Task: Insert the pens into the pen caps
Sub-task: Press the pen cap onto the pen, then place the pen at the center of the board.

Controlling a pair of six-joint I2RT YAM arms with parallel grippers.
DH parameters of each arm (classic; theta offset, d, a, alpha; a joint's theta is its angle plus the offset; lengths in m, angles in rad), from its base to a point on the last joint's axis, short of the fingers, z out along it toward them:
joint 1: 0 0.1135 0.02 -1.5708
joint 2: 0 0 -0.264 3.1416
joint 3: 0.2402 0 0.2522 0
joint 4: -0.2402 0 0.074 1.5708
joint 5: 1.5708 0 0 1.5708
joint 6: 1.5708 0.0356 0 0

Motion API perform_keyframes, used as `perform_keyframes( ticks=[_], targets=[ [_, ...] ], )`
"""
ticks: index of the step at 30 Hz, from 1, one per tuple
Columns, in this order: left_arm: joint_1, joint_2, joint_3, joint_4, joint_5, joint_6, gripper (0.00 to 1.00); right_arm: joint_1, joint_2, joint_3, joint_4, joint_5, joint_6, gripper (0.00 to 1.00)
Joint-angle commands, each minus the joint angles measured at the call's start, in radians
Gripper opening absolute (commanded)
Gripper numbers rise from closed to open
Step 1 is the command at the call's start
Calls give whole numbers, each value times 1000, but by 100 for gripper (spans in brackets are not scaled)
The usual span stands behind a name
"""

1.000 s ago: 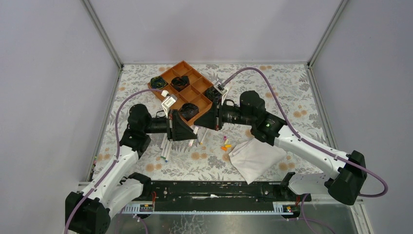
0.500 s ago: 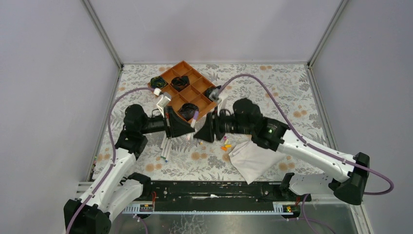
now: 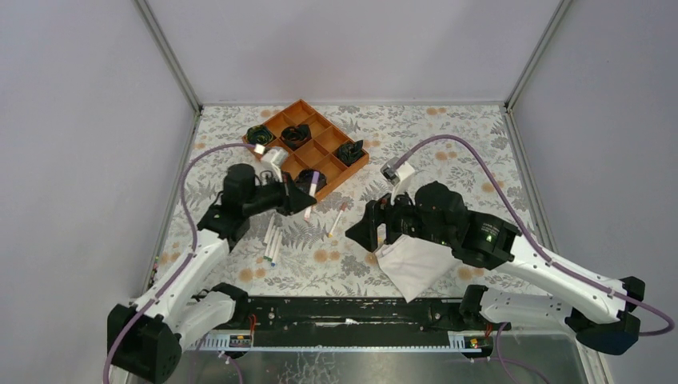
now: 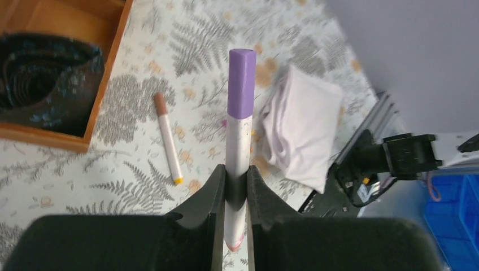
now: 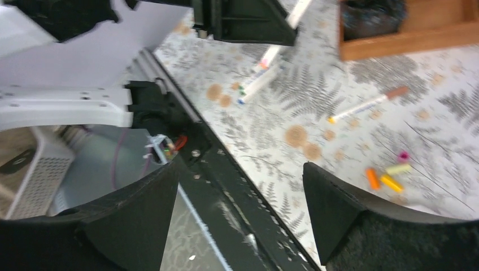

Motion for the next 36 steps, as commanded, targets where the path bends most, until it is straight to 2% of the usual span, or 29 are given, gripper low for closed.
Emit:
perform_keyframes(
  ticks=[1,5,9,16,21,36],
  targets=[
    [-150,127,73,-165,-286,26,0,-59,-41,-105,-45,144,-5,86],
    [-340,277,82,-161,-505,-19,0,-166,-90,-221,-15,91,49,87],
    [-422,442,126,-147,-590,-22,0,-188,-120,-288,-3,106,76,87],
    [-452,619,188,-114,-624,-5,0,-190,-152,-343,5,165,119,86],
    [-456,691,219,-117,-617,13,5,-190,-165,-384,46,167,146,86],
    [-458,728,222,-122,-679,9,28,-190,-155,-372,52,166,139,86]
  ],
)
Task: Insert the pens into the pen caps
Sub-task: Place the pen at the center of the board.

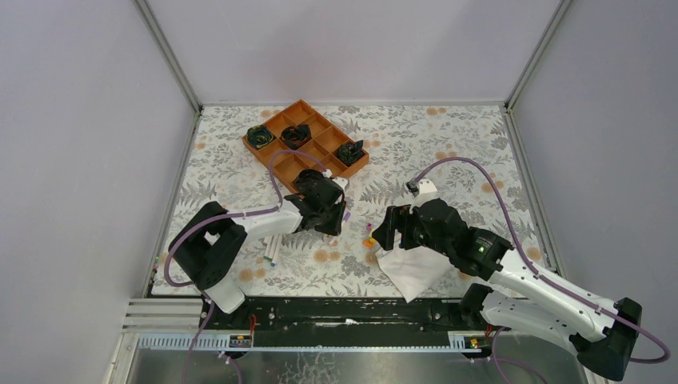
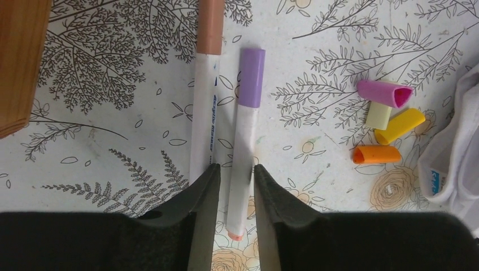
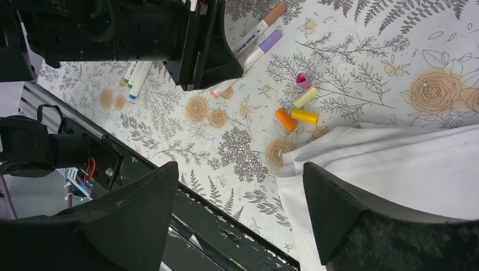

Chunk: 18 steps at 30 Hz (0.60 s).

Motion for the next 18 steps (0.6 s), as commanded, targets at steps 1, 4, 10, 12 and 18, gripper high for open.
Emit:
perform_keyframes(
  ticks=[1,4,10,12,18],
  targets=[
    [-7,-14,12,16,-36,10,29,-6,-6,18,42,22,4,86],
    [-7,-75,-6,29,-40,-3,31,-5,-10,21,41,25,4,86],
    [33,-316,-77,17,-165,-68,38,-5,-22,19,36,39,-3,86],
    [100,-381,-121,-10,-198,-117,41,-4,-26,14,37,37,-2,86],
    [377,-499,-261,-90,-223,-193,41,-6,-48,-7,40,33,1,86]
  ],
)
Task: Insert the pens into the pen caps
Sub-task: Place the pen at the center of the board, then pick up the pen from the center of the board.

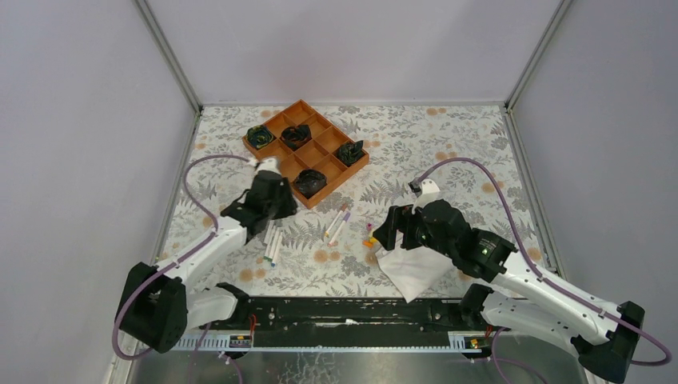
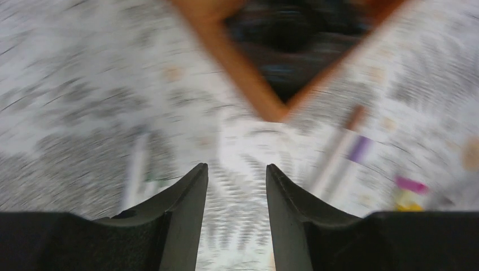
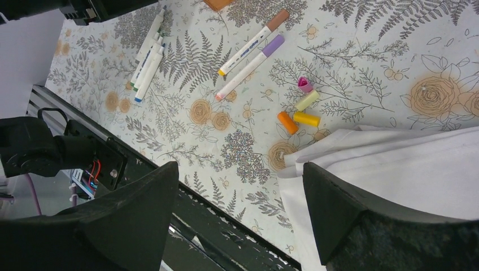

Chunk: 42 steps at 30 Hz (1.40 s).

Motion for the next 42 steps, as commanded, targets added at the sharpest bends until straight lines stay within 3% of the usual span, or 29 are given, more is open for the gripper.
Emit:
perform_keyframes(
  ticks=[1,8,42],
  targets=[
    [158,-44,-96,-98,-104,-88,41,-7,-30,-8,39,29,1,86],
    [196,17,-102,-129,-183,-118,28,-6,-33,-14,53,11,5,86],
    [239,142,-79,-151,-162,-137,22,-6,-64,-55,77,-2,13,86]
  ],
)
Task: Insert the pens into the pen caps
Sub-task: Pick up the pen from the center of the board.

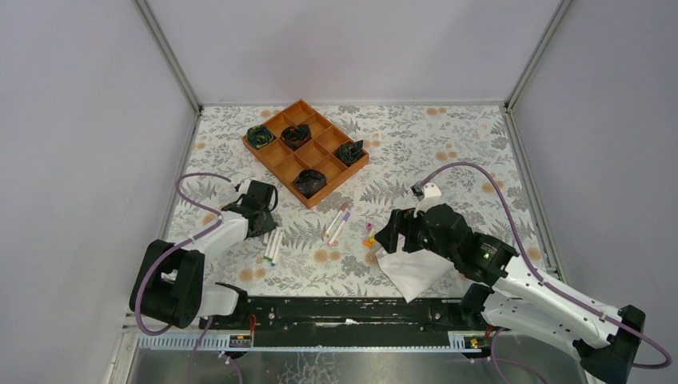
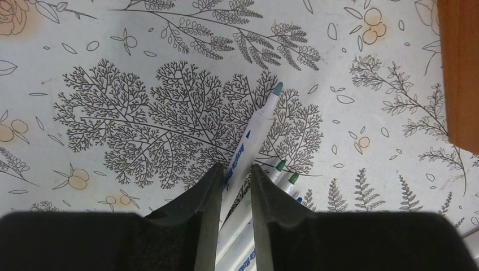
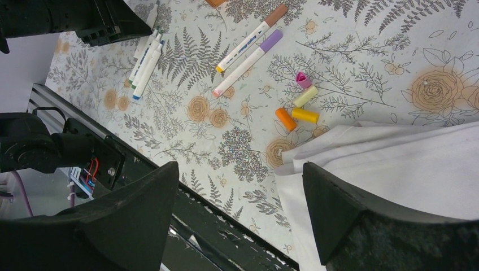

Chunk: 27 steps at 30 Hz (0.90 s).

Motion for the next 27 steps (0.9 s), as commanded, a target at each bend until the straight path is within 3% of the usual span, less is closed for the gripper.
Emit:
perform_keyframes(
  ticks=[1,4,13,15,20,23,27],
  targets=[
    [15,19,32,-15,-15,-16,22,-6,-19,-5,55,0,8,86],
    [19,36,37,-18,-9,-15,22,-7,-22,-8,62,-7,10,86],
    [18,42,53,-41,-27,-13,5,-5,-29,-20,87,-29,22,86],
    [19,20,65,-51,-48,-1,0,-7,-31,-19,88,-29,23,86],
    [3,-106,103,-44,-33,35,0,-6,-32,-5,79,-29,23,86],
    [-27,-182,136,-13,57,88,0,-6,-27,14,79,-37,17,86],
    [-93,-263,167,48,277,153,0,-6,-12,49,90,-61,7,87]
  ],
)
